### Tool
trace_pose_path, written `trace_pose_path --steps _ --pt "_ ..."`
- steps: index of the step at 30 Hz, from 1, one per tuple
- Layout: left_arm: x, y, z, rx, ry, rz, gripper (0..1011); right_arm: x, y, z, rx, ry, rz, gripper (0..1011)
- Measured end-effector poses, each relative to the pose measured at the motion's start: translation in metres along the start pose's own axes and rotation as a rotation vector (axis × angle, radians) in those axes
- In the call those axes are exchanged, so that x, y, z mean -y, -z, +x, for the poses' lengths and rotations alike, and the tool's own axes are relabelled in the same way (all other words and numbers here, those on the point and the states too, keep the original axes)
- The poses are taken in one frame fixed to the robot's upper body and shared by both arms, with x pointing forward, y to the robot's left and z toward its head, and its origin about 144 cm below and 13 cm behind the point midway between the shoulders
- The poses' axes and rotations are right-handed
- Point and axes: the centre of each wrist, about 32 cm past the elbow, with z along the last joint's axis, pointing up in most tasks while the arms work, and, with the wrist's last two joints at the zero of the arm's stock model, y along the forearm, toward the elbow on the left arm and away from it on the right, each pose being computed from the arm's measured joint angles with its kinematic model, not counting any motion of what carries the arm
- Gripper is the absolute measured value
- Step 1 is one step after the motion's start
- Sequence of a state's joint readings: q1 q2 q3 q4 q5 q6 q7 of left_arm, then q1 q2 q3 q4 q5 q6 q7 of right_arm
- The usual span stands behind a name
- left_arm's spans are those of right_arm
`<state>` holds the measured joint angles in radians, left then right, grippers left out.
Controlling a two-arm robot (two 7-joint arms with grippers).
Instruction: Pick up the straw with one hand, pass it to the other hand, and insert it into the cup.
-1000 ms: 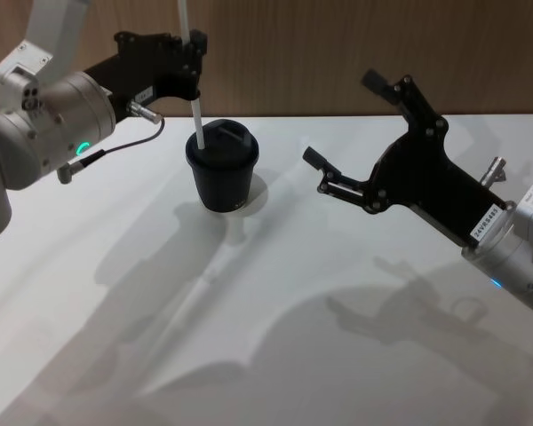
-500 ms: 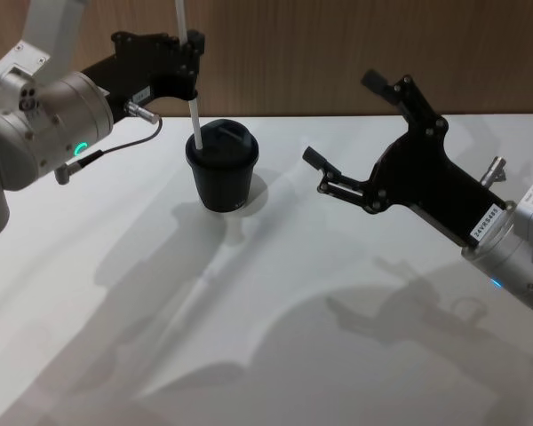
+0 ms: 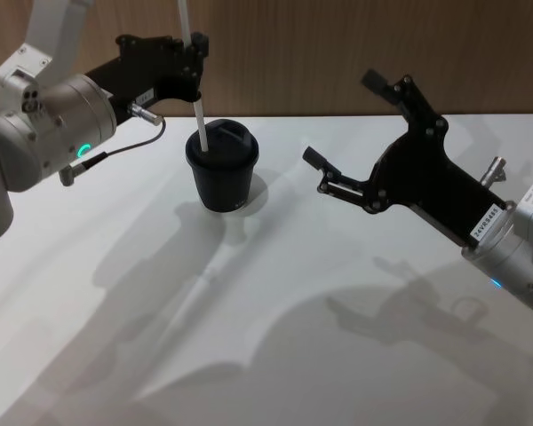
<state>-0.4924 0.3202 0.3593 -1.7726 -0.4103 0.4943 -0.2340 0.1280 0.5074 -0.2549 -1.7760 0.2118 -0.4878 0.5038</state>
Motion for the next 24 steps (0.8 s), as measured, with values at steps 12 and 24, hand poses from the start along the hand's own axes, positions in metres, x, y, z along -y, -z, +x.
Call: trace_pose_path --steps 12,24 --pt "0.0023 0.0023 -0.0007 -0.007 0.000 0.000 6 0.0000 0.0000 0.0000 0.000 0.000 0.000 1001" --pt "0.0075 0.0069 -0.0007 -0.018 -0.002 0.009 7 0.0000 0.0000 0.0000 0.000 0.000 0.000 1001"
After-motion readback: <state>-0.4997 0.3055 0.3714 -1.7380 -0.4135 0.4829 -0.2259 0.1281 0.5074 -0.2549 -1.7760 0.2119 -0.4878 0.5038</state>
